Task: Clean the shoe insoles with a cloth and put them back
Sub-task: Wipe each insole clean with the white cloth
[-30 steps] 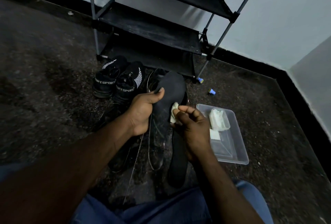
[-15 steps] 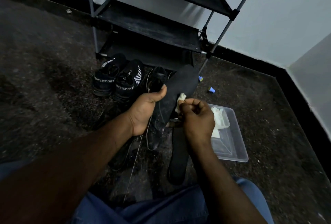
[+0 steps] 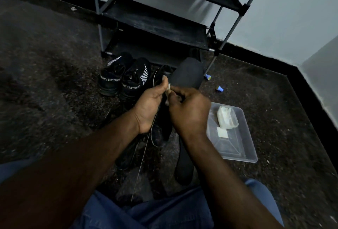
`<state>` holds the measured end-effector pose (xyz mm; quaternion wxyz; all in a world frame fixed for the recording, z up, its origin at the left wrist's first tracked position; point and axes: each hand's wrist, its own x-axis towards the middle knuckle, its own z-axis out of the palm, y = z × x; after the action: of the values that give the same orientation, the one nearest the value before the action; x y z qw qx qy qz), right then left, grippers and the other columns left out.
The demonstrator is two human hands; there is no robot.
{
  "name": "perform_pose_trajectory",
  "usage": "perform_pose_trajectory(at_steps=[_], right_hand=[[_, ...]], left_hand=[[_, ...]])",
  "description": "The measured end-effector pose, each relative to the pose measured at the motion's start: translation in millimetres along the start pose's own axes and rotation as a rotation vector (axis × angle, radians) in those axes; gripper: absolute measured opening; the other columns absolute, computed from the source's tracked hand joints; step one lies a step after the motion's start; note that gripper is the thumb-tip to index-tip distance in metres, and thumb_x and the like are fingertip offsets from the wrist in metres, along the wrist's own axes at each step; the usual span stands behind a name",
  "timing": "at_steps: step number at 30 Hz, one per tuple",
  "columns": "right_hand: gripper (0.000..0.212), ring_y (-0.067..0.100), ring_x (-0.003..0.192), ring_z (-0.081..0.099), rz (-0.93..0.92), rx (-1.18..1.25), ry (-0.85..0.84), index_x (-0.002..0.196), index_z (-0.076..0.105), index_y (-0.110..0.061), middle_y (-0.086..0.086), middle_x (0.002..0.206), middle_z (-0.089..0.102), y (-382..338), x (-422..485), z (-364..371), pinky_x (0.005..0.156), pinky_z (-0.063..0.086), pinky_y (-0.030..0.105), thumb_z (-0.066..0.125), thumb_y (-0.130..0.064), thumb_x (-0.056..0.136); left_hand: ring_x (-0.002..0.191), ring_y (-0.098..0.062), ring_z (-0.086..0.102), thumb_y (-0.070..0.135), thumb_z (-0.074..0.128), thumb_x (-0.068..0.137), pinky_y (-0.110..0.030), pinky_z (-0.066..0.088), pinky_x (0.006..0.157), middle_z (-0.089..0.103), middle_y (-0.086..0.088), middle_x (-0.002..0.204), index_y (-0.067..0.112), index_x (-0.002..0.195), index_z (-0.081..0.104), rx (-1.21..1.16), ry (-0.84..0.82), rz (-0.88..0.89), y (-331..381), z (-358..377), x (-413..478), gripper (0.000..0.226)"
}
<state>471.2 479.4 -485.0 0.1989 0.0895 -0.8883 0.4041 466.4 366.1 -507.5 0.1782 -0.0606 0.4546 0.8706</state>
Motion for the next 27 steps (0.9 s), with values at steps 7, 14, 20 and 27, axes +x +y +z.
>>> perform_pose_trajectory(at_steps=[7,14,20,27], right_hand=[[0.022,0.020,0.070,0.063,-0.082,-0.131,-0.178,0.082,0.079,-0.018,0.004,0.077,0.071,-16.4,-18.4,1.6,0.067,0.043,0.034,0.062,-0.026,0.092],[0.030,0.024,0.085,0.064,-0.108,-0.091,-0.222,0.096,0.078,-0.021,0.005,0.090,0.069,-17.5,-65.2,-5.3,0.077,0.053,0.039,0.051,-0.030,0.089],[0.025,0.030,0.080,0.063,-0.094,-0.185,-0.052,0.098,0.077,-0.018,0.009,0.087,0.068,-17.5,-50.2,9.1,0.071,0.051,0.042,0.055,-0.024,0.090],[0.024,0.035,0.072,0.061,-0.077,-0.303,-0.008,0.086,0.077,-0.015,0.012,0.077,0.065,-7.5,-3.3,21.6,0.067,0.052,0.045,0.056,-0.025,0.091]], left_hand=[[0.140,-0.036,0.051,0.078,0.024,0.098,-0.048,0.033,0.123,0.055,-0.023,0.148,0.006,0.147,0.053,-0.148,-0.059,-0.035,-6.5,-12.8,6.1,0.092],[0.104,-0.037,0.071,0.078,0.023,0.098,-0.058,0.054,0.097,0.070,-0.021,0.120,0.003,0.132,0.064,-0.310,-0.037,0.029,-4.9,-8.9,11.6,0.091],[0.130,-0.043,0.058,0.083,0.017,0.093,-0.059,0.048,0.108,0.058,-0.024,0.144,0.005,0.147,0.053,-0.269,-0.094,0.000,-5.0,-5.6,9.5,0.101],[0.144,-0.029,0.048,0.072,0.022,0.103,-0.046,0.025,0.127,0.053,-0.019,0.151,0.006,0.150,0.049,-0.190,-0.127,-0.007,-4.8,-8.1,13.0,0.086]])
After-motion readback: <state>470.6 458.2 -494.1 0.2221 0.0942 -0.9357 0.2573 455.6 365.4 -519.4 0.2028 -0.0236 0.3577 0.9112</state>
